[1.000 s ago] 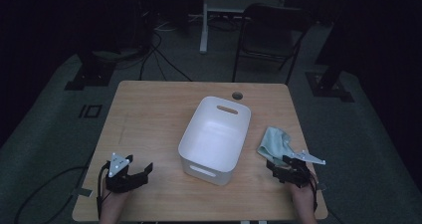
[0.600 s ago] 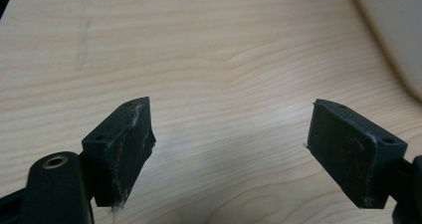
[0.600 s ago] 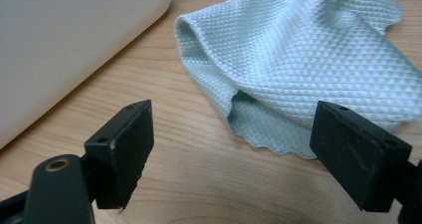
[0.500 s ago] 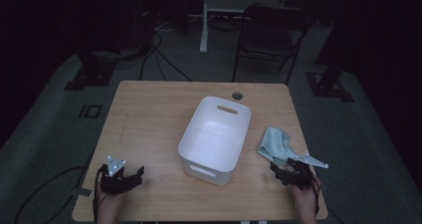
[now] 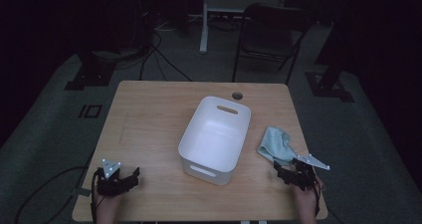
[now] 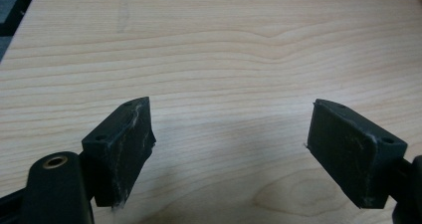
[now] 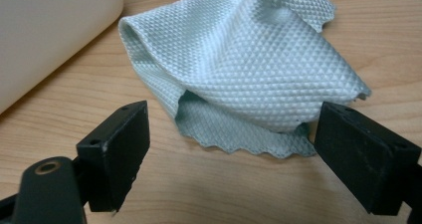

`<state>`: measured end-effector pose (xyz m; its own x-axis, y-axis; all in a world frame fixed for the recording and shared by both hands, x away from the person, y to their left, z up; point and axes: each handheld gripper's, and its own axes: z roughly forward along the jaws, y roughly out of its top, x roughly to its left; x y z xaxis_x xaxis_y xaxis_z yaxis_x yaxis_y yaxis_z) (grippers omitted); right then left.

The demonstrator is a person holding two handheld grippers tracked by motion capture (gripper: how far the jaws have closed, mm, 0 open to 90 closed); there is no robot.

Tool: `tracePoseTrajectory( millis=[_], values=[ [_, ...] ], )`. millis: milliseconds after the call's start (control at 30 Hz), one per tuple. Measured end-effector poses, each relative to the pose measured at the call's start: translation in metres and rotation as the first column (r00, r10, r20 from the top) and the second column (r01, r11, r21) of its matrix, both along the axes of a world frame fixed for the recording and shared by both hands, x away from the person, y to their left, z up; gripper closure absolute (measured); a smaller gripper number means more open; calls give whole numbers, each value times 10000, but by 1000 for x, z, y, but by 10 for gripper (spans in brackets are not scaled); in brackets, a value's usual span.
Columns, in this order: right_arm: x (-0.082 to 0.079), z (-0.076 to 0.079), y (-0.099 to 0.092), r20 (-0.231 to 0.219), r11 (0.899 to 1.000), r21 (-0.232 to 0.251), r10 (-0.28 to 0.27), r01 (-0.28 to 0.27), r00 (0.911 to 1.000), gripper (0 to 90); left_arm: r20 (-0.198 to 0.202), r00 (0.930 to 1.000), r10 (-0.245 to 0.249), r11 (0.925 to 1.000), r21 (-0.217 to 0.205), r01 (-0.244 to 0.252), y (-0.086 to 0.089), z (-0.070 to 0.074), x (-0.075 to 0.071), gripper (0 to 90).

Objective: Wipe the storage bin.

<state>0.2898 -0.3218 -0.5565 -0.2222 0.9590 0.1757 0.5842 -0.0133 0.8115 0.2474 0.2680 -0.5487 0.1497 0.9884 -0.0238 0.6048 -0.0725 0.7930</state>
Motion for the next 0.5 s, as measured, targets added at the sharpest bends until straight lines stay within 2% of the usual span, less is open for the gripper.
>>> tracePoseTrajectory(
  millis=[233,500],
  values=[
    [0,0,2,123,9998,-213,24,-22,9999,141,-5,10000,64,10000,-22,-64,-1,-1,2,184],
    [2,0,2,43,9996,-272,54,-53,10000,141,48,9999,144,9998,-151,-143,-1,-2,2,184]
  ],
)
